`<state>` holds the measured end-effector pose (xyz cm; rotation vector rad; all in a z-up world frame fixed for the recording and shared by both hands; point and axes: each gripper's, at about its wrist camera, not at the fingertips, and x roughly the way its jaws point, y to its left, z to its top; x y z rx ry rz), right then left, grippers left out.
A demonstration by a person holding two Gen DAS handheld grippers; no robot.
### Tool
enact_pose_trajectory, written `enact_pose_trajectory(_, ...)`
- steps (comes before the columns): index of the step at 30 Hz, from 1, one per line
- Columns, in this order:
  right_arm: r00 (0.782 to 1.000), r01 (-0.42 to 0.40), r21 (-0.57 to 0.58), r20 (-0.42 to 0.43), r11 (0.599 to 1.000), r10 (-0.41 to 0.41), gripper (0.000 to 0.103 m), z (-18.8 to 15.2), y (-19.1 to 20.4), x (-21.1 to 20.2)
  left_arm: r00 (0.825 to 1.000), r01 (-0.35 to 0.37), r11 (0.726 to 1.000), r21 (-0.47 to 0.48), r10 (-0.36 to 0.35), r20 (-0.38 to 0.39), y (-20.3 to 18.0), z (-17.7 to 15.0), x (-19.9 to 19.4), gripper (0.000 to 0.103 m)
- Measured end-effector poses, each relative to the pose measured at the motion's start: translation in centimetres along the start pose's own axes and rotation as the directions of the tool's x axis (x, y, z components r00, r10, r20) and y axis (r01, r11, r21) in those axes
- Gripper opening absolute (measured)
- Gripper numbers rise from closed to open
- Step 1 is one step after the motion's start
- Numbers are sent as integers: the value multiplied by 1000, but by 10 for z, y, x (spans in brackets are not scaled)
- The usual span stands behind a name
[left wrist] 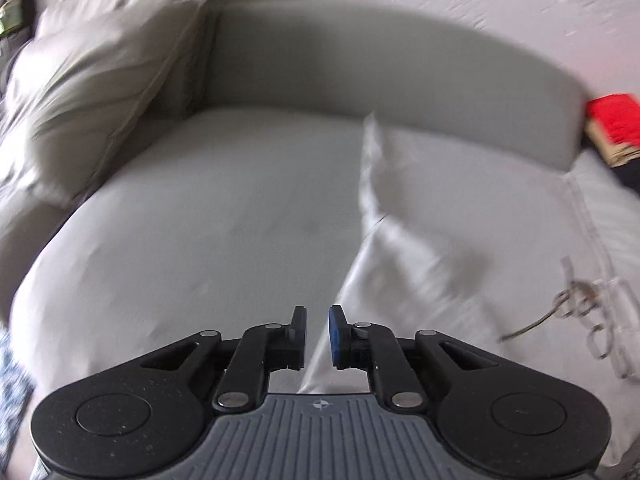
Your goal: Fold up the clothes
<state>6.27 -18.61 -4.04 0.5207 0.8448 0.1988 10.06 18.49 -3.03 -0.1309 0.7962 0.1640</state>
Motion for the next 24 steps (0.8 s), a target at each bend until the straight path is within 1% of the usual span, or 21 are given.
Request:
enact_pose_trajectory(1, 999, 29, -10, 36, 1000, -29, 58, 4, -1, -2, 1000, 21, 1000, 5, -21, 7, -2, 4, 2, 9)
enact_pose_trajectory(2, 996, 63, -17, 62, 998, -61, 36, 10, -4, -1, 999, 32, 999, 11, -32, 1, -7, 8, 12, 9)
enact_pose_trajectory(3, 992, 96, -24, 88, 995, -94, 21, 15, -7, 0, 999, 43, 999, 17, -43, -6, -13, 12, 23, 9)
enact_pose_trajectory(4, 986, 137, -28, 101, 990, -134, 17, 21, -9, 5, 999, 37, 999, 31, -37, -19, -18, 16, 36, 9)
enact_pose_trajectory(5, 979, 176, -33, 114, 984, -171, 16, 27, -12, 10, 999, 32, 998, 46, -30, -33, -22, 20, 50, 9)
enact_pose_trajectory(8, 958, 258, -58, 142, 964, -248, 16, 46, -23, 31, 997, -5, 996, 93, 12, -78, -24, 17, 54, 11)
enact_pose_trajectory(9, 953, 277, -61, 144, 959, -266, 16, 52, -27, 39, 995, -17, 994, 109, 27, -92, -24, 16, 55, 16)
enact_pose_trajectory(10, 946, 304, -61, 140, 951, -293, 16, 56, -32, 47, 993, -29, 992, 125, 42, -106, -24, 15, 56, 17)
enact_pose_trajectory(11, 943, 324, -70, 100, 943, -317, 17, 57, -39, 56, 991, -40, 989, 141, 57, -120, -25, 13, 57, 17)
enact_pose_trajectory(12, 939, 343, -79, 58, 936, -340, 17, 58, -46, 66, 988, -51, 986, 158, 72, -134, -25, 12, 59, 19)
enact_pose_trajectory(13, 932, 362, -90, 16, 928, -362, 17, 59, -52, 75, 985, -62, 983, 174, 88, -147, -26, 11, 60, 20)
enact_pose_trajectory(14, 930, 368, -86, 9, 926, -368, 20, 54, -54, 72, 982, -72, 979, 191, 104, -160, -26, 10, 61, 21)
enact_pose_trajectory(16, 925, 378, -76, -3, 923, -380, 20, 44, -56, 64, 973, -92, 970, 224, 135, -185, -27, 7, 64, 21)
enact_pose_trajectory(18, 925, 376, -83, -16, 923, -379, 21, 33, -54, 46, 969, -113, 965, 236, 160, -189, -22, -2, 49, 21)
enact_pose_trajectory(19, 924, 376, -92, -33, 922, -381, 22, 26, -53, 36, 969, -116, 965, 235, 162, -188, -19, -7, 40, 21)
enact_pose_trajectory(22, 931, 350, -85, -77, 933, -357, 23, 9, -54, 6, 970, -128, 965, 230, 170, -172, -9, -19, 19, 21)
enact_pose_trajectory(24, 945, 318, -59, -54, 946, -322, 25, 5, -53, -11, 976, -141, 964, 227, 173, -129, -3, -28, 2, 21)
